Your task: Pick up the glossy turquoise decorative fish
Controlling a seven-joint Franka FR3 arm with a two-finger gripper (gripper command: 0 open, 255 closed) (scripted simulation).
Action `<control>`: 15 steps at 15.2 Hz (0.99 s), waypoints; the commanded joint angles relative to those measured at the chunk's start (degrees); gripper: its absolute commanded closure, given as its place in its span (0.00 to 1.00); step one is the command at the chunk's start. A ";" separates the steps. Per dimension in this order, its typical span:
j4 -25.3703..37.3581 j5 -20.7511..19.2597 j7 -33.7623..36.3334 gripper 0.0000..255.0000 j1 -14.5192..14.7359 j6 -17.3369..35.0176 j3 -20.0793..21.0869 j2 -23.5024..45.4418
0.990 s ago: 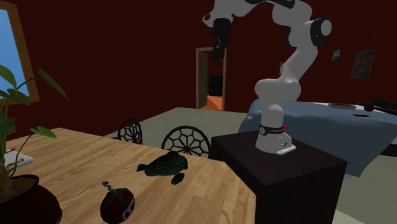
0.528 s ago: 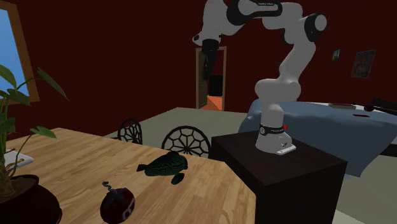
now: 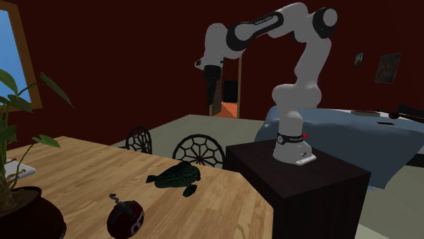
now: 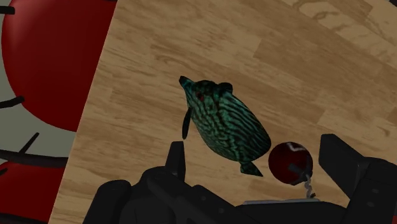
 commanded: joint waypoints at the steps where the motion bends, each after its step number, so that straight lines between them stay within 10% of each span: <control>1: -0.73 1.49 -1.90 0.00 0.53 4.27 -1.24 3.69; 15: 7.99 27.80 -25.01 0.00 4.37 21.98 -5.82 36.19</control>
